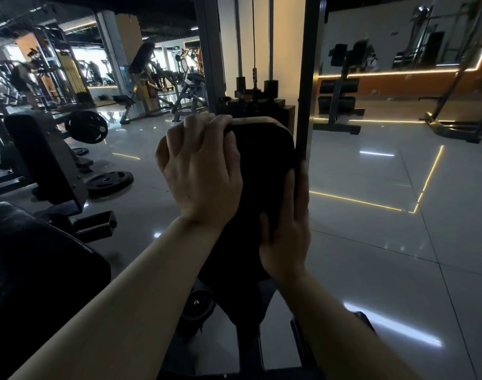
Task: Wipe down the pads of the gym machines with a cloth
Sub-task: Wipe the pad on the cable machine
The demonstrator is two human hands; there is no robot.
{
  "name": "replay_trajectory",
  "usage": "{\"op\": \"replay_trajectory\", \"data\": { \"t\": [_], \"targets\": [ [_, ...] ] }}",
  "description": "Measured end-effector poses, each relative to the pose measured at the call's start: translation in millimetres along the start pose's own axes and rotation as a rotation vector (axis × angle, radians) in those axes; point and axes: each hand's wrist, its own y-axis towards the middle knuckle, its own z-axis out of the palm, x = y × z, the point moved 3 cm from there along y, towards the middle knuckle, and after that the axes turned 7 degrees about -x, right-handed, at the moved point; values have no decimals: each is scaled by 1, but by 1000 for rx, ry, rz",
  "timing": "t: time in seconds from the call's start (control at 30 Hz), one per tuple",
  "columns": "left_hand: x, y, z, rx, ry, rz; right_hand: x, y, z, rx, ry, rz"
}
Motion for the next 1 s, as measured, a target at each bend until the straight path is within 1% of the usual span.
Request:
{"op": "replay_trajectory", "data": {
  "t": [0.1,0.2,0.27,0.33,0.37,0.43,0.5,0.6,0.7,0.83,0.93,1.0],
  "targets": [
    [-1,-1,1,-27,12,3,-21,-65,-1,64,-30,45],
    [0,0,2,-33,13,9,-31,-113,-4,146,24,143],
    [0,-1,2,-35,9,8,-28,-118,-7,160,89,271],
    [0,-1,1,-35,9,6,-22,-100,-7,128,194,451],
    [0,-1,1,-32,9,5,-21,-85,-7,95,239,473],
    [0,0,1,-22,10,3,-17,-45,-6,19,298,421],
    [-1,0,1,-22,16,-1,-11,-4,-3,-44,317,321],
    [-1,-1,1,-27,21,-7,6,58,0,-114,236,195],
    [-2,-1,2,-40,18,-5,13,78,3,-122,179,126],
    [-2,-1,3,-61,18,-4,4,24,2,-53,99,166],
    [-3,-2,4,-62,31,4,-11,-37,0,8,151,278],
    [-4,-2,3,-69,34,13,-17,-70,0,23,176,388]
  ]
}}
